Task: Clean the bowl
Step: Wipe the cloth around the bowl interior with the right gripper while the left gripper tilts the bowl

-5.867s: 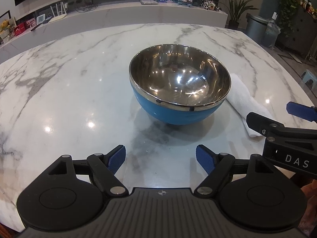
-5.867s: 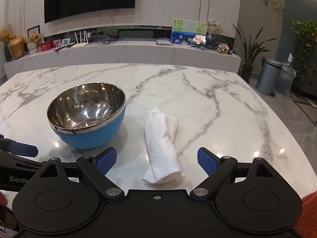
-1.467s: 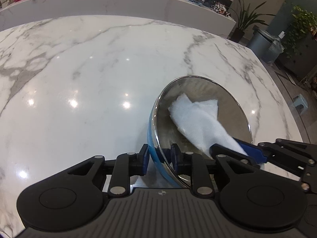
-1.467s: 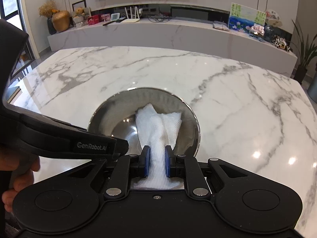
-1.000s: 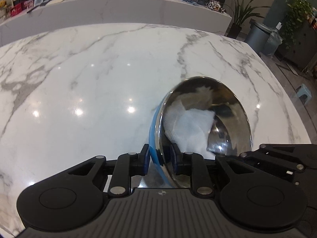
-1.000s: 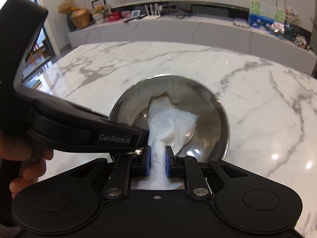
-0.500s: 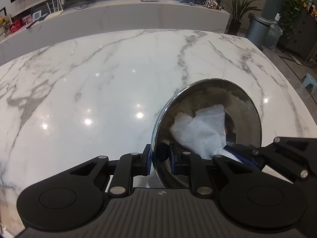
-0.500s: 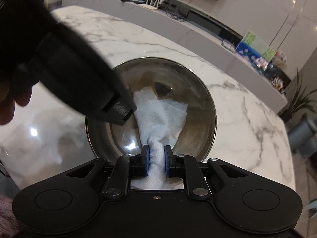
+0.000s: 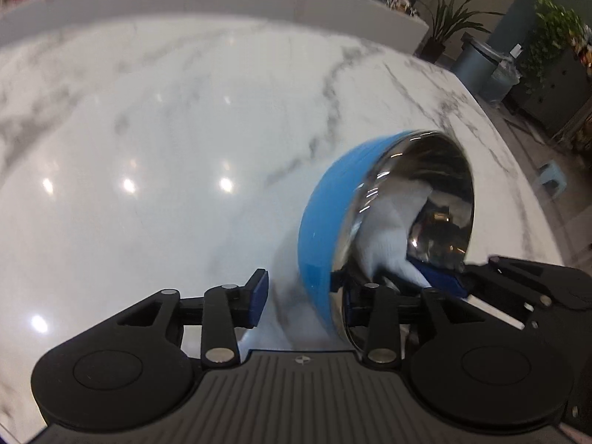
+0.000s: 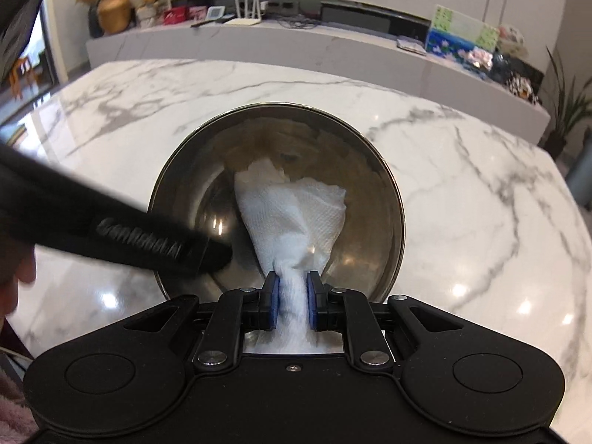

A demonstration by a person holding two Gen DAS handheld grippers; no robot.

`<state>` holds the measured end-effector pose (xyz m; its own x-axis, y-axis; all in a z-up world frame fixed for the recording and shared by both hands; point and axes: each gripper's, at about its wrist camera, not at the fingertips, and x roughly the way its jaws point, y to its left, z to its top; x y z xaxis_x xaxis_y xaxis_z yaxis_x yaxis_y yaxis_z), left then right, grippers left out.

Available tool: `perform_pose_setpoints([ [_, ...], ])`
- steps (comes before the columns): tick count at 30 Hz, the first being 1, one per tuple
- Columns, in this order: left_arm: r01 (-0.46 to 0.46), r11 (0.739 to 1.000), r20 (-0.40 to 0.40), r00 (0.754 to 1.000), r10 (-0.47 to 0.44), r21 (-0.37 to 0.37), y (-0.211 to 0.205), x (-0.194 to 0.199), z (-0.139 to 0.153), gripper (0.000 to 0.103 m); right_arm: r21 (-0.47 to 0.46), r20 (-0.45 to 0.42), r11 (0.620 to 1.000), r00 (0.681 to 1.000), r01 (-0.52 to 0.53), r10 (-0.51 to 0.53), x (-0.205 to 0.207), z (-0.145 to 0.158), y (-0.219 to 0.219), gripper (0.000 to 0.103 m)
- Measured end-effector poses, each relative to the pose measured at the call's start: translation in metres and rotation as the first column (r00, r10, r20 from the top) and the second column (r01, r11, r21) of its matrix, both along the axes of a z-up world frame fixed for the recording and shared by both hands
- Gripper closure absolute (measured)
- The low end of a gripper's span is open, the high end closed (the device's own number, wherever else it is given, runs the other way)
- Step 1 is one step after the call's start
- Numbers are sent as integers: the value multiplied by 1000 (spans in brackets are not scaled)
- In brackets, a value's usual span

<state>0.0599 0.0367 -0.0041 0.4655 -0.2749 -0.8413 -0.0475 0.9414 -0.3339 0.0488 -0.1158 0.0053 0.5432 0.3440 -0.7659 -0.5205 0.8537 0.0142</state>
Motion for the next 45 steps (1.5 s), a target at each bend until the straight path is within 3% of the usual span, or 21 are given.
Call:
perform_pose_setpoints([
  [4, 7, 999, -10, 1000, -7, -37, 1, 3, -1, 85, 31, -12, 1000, 1000, 4, -3, 4, 1, -3, 90],
  [17, 16, 999, -4, 1000, -17, -31, -4, 10, 6, 86, -10, 40, 1000, 999, -8, 9, 2, 0, -4, 90],
  [24, -2, 995, 136, 991, -12, 102, -6, 16, 33, 64, -29, 73, 999, 997, -24, 27, 5, 11, -6, 90],
  [28, 18, 991, 216, 975, -46, 131, -10, 25, 46, 62, -36, 81, 999, 996, -24, 27, 7, 13, -5, 90],
  [29, 21, 992, 215, 975, -47, 121, -10, 29, 47, 64, -36, 85, 999, 996, -24, 27, 8, 14, -5, 90],
  [31, 19, 994, 187, 982, -38, 104, -9, 37, 45, 83, -38, 93, 999, 995, -23, 26, 9, 17, -5, 90],
  [32, 17, 994, 174, 984, -36, 106, -9, 39, 43, 86, -37, 98, 999, 995, -25, 28, 10, 18, -6, 90],
  [35, 13, 992, 148, 988, -32, 126, -8, 43, 38, 89, -36, 106, 999, 994, -35, 39, 13, 23, -7, 90],
  [40, 13, 991, 74, 997, -23, 135, -4, 41, 30, 90, 7, 35, 997, 997, -76, 76, 35, 31, -6, 90],
  [45, 20, 993, 38, 999, -24, 114, 3, 38, 27, 86, -61, -16, 987, 988, -152, 151, 56, 27, 13, 90],
])
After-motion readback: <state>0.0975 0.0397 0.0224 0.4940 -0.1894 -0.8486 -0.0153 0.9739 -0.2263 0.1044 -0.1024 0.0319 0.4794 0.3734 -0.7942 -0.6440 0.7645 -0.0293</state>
